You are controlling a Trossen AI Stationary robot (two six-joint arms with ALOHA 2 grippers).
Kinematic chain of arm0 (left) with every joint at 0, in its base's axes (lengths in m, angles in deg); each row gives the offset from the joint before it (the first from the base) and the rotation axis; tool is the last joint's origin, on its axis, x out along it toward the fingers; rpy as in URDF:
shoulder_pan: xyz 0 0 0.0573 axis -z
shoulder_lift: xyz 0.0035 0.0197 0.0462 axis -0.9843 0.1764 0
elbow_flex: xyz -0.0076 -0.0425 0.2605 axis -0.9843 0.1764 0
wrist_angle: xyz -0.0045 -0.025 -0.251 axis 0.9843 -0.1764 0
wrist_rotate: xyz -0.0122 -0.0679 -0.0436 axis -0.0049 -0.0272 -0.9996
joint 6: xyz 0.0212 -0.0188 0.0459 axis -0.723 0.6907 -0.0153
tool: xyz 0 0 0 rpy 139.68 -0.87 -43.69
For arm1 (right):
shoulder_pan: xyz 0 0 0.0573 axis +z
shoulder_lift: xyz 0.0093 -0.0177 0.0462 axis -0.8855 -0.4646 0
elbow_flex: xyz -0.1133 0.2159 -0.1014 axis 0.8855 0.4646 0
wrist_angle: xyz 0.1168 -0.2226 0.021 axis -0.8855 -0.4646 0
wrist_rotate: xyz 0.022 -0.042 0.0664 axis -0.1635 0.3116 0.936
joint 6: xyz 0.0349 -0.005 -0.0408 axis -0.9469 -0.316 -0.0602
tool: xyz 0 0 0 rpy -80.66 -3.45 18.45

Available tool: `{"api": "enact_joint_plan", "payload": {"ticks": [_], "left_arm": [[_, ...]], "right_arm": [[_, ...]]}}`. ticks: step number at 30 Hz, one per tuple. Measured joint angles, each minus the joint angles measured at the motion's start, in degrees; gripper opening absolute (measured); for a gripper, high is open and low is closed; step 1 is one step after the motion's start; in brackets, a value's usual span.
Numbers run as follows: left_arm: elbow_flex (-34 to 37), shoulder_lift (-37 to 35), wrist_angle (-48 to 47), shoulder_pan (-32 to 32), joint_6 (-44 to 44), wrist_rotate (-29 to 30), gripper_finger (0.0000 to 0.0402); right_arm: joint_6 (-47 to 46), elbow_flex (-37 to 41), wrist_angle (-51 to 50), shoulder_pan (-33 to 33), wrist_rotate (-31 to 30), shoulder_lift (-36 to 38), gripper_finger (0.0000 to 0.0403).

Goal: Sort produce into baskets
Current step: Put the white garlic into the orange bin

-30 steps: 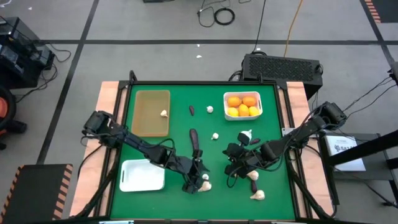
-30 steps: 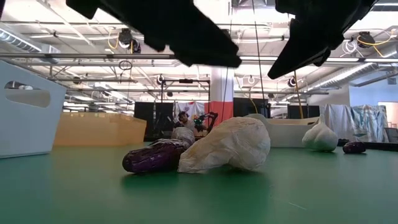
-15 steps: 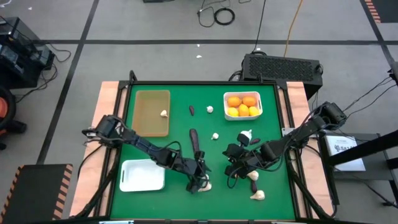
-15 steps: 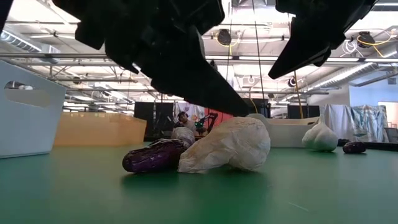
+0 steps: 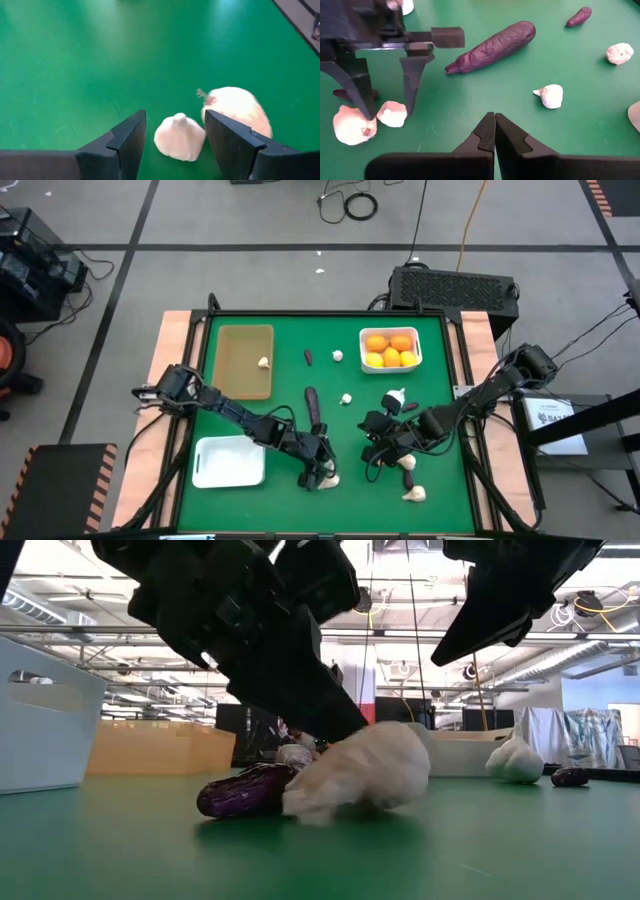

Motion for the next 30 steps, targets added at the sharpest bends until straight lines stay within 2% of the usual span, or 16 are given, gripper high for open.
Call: {"api": "enact_joint_plan", "payload": {"ticks": [9,12,17,25,30], "left_arm": [[0.0,0.7,1.2,-0.2,0.1,-1.3,0.0209],[0.0,0.6,1.2,-0.2,-0.9,-1.3,0.0197],[0.0,0.6,1.6,-0.2,-1.6,-1.3,0.0142],[0.0,0.6,1.7,-0.5,-1.9,-1.3,0.0018],[0.0,-0.9,0.4,-1.4,-3.1,-1.3,0.001]], "right_arm": [[0.0,0.0,0.5,0.0,0.0,0.0,0.0],[0.0,0.0,0.5,0.0,0.0,0.0,0.0],[0.0,0.0,0.4,0.0,0.0,0.0,0.0],[0.0,0.0,0.4,0.0,0.0,0.0,0.0],[0.0,0.0,0.4,0.0,0.0,0.0,0.0]]}}
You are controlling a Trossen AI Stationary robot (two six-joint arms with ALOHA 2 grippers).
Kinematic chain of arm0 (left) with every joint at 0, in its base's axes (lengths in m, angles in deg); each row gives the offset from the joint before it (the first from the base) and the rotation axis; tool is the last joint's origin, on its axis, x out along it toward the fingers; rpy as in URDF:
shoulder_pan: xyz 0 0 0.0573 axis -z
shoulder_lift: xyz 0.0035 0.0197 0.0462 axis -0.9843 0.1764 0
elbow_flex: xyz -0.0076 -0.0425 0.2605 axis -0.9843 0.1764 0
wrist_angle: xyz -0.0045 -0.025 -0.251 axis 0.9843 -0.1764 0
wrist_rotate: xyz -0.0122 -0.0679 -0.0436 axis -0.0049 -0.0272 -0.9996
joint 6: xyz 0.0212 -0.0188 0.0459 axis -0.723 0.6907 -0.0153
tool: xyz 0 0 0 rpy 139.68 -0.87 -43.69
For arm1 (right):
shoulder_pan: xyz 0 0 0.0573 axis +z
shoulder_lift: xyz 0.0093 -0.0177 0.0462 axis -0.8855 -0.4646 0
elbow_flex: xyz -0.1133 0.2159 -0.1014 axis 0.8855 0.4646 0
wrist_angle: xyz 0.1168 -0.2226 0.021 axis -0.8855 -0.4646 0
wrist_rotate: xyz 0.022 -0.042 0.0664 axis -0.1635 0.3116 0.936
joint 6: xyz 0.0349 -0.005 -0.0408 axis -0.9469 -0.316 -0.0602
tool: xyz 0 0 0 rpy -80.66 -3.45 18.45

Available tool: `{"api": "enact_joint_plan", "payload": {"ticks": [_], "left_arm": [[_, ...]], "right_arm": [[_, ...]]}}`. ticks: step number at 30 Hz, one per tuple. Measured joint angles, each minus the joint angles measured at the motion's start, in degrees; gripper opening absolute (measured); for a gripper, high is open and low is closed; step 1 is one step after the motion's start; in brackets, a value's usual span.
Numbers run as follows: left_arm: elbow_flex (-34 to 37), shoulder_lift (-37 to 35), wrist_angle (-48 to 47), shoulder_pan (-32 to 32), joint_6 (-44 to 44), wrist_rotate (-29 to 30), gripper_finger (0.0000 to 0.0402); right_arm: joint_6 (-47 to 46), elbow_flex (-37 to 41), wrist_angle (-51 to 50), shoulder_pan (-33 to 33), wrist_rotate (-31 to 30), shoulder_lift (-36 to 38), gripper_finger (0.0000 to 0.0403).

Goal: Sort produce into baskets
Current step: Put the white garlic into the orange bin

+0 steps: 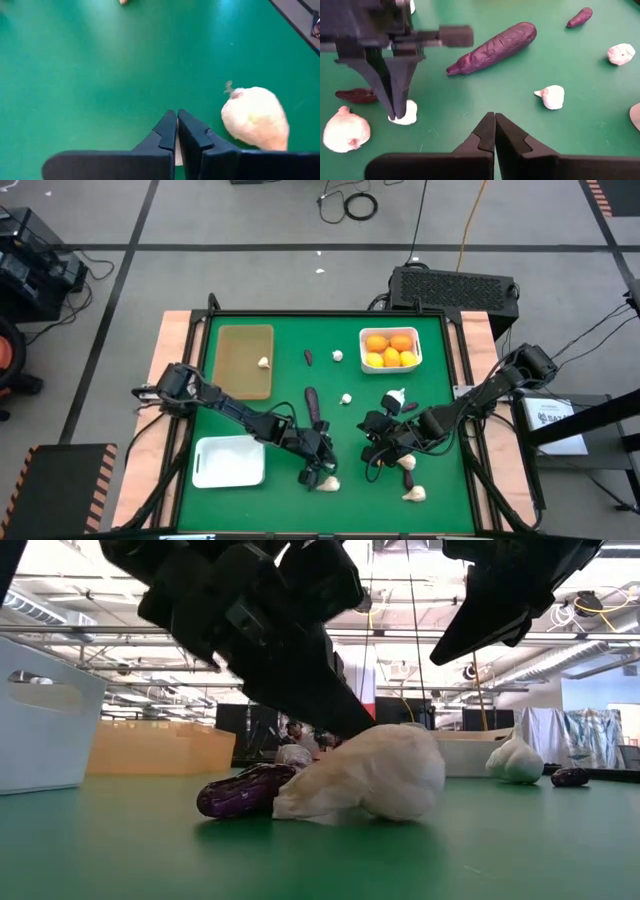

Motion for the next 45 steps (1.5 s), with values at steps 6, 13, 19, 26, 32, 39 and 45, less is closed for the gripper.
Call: {"api": "enact_joint_plan", "payload": {"ticks": [6,13,19,26,32,39,45], "left_arm": [[0.0,-8.5,-9.7,-2.0,-3.6,1.0,0.0008],[0.0,-21.1,-27.0,-5.9,-6.5,10.7,0.0006],[0.0,-28.2,-43.7,-10.2,-6.2,22.1,0.0006],[0.0,-31.2,-62.7,-15.9,-2.0,30.8,0.0006],[2.2,-32.1,-68.3,-23.0,-1.3,34.2,0.0006],[9.1,-32.2,-67.0,-32.3,-0.7,33.8,0.0005],[11.5,-32.2,-65.3,-34.8,1.8,33.4,0.0022]], "right_arm": [[-0.1,0.0,0.0,0.0,0.1,0.0,0.0],[0.2,0.0,-0.1,0.0,0.2,0.0,0.0],[0.2,0.0,-0.1,0.0,0.2,0.0,0.0],[0.2,0.0,-0.1,0.0,0.2,0.0,0.0],[0.3,0.0,0.0,0.0,0.2,0.0,0.0],[0.3,0.0,0.0,0.0,0.2,0.0,0.0],[0.5,0.0,0.0,0.0,0.2,0.0,0.0]]}}
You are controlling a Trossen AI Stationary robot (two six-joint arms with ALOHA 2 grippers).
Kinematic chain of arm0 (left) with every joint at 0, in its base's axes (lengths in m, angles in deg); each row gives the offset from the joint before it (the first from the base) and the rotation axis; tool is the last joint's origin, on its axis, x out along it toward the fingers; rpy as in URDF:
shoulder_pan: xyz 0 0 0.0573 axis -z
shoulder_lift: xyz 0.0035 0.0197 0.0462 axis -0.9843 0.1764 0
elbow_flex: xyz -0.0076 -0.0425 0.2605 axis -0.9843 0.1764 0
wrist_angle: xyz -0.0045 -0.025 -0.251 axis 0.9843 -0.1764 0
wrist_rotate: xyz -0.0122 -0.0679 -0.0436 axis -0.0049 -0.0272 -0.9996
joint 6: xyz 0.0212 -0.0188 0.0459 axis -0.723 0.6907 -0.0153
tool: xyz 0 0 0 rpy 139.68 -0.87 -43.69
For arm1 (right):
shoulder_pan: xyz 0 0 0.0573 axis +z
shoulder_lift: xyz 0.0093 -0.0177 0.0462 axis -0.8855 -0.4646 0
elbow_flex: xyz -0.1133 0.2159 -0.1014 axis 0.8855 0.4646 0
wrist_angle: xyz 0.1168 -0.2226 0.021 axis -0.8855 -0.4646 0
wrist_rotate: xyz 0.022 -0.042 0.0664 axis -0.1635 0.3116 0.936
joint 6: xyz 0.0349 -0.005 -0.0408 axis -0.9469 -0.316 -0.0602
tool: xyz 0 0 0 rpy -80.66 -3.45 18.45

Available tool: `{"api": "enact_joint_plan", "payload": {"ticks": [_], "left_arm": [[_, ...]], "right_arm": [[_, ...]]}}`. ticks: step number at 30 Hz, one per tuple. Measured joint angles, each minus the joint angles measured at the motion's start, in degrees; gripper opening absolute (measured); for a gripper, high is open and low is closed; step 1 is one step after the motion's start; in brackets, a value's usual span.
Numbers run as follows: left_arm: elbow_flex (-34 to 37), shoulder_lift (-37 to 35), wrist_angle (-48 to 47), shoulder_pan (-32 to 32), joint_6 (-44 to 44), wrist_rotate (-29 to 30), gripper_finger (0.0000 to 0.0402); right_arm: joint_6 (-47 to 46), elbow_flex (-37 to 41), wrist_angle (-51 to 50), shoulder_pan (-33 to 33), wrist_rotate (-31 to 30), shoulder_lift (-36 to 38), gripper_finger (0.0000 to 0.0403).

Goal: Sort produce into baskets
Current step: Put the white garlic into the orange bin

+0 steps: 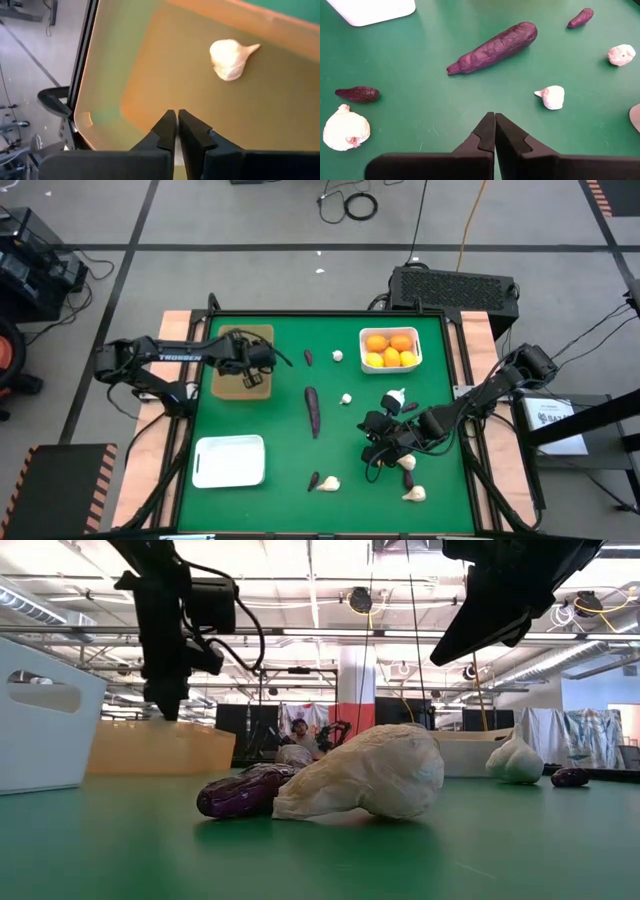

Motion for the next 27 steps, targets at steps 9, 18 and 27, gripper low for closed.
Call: {"api": "enact_joint_plan", "payload": {"ticks": [9,18,27], "left_arm": [[0.0,0.0,2.5,1.7,-0.1,-1.5,0.0083],[-0.5,-0.3,3.4,5.0,-2.0,-1.4,0.0126],[-5.7,-3.2,7.0,11.2,-3.0,-3.0,0.0128]], "right_arm": [[-0.1,0.0,0.0,-0.1,-0.2,0.0,0.0],[-0.1,0.0,0.0,-0.1,-0.2,0.0,0.0],[-0.1,0.0,0.1,-0.1,-0.2,0.0,0.0]]}}
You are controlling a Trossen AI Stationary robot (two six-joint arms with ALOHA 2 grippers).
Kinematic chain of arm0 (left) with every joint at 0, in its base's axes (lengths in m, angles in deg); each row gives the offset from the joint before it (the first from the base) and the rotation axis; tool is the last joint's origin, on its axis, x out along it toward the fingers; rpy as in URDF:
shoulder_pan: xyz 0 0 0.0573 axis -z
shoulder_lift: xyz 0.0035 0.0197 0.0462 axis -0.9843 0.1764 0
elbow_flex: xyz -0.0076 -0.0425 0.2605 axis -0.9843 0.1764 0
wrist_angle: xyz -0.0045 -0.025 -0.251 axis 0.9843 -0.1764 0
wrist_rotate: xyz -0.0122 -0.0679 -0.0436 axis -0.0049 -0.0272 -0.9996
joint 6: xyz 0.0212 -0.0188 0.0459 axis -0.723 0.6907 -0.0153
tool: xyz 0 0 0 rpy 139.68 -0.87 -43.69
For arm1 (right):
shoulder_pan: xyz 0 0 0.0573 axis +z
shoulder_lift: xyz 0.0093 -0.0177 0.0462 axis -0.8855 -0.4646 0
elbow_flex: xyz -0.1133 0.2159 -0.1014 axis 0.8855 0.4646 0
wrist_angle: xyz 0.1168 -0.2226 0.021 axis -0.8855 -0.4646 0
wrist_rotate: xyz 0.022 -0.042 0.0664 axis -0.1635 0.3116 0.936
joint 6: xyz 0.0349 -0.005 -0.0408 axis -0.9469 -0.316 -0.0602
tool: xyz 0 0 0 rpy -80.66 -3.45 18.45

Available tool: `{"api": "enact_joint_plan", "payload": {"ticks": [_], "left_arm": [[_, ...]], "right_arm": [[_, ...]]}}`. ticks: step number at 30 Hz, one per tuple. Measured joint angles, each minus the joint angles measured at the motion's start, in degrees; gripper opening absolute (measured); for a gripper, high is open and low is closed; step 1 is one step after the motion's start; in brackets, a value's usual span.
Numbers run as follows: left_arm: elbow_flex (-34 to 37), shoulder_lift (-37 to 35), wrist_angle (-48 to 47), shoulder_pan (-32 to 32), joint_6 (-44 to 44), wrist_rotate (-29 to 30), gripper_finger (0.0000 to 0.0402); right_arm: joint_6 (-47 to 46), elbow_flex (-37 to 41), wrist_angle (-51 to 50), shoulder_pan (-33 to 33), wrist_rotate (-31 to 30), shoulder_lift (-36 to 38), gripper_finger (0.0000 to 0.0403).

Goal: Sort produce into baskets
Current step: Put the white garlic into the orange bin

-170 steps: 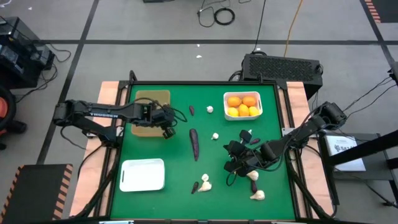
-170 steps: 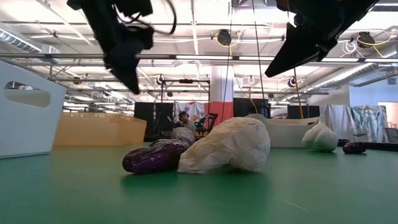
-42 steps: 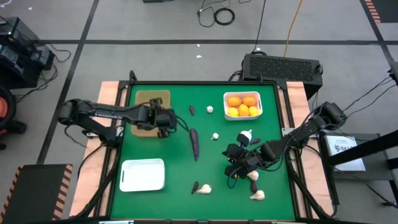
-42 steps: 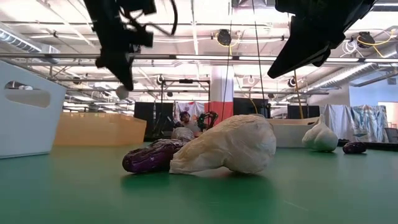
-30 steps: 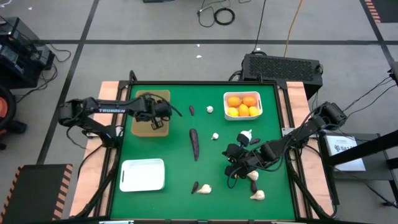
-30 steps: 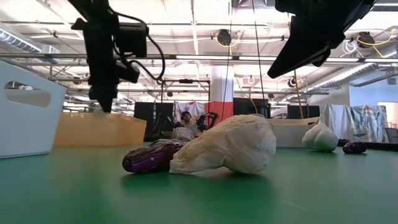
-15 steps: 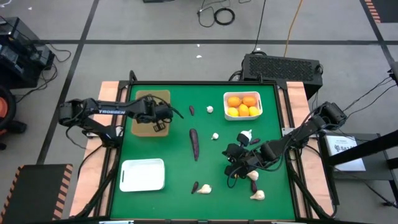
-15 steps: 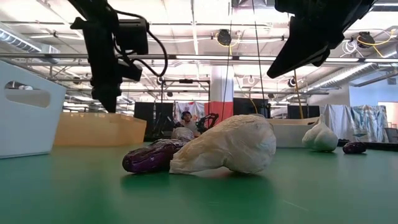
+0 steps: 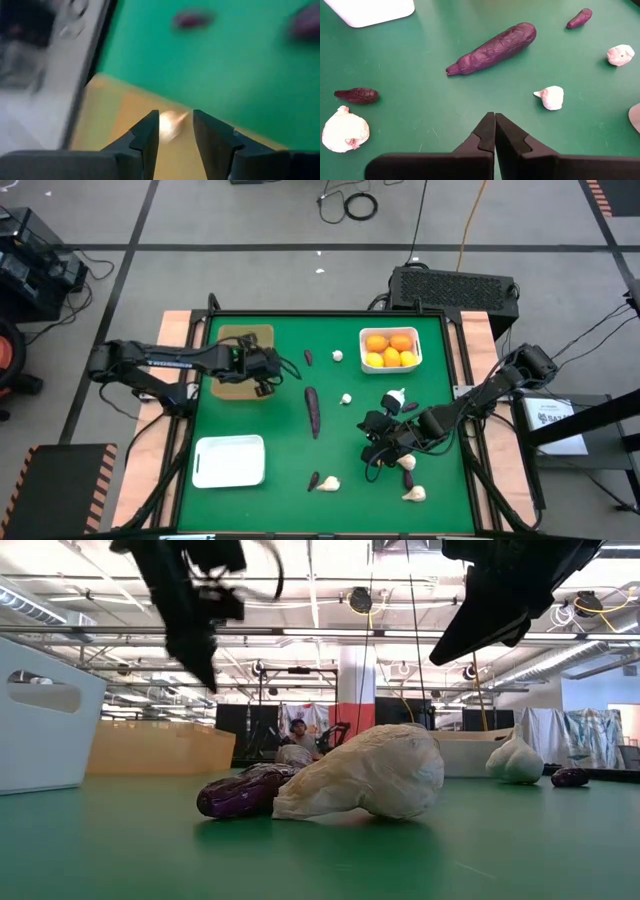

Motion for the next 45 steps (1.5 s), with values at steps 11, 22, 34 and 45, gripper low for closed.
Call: {"api": "enact_joint_plan", "payload": {"ticks": [11,22,34,45], "left_arm": [[-0.1,1.2,23.6,15.3,-2.1,-15.5,0.0128],[0.7,17.2,54.2,23.0,-12.3,-14.2,0.0129],[-12.5,40.6,76.2,22.1,-11.5,-21.2,0.0169],[-41.7,58.0,57.5,18.1,-5.2,-34.0,0.0253]], "right_arm": [[-0.3,0.0,-0.2,0.5,0.5,0.0,0.0],[-1.7,-1.1,-3.0,0.6,10.0,1.2,0.0],[-8.9,-3.3,-13.4,12.0,-5.6,9.0,0.0],[-9.1,-3.3,-13.1,18.0,-13.9,11.8,0.0]]}}
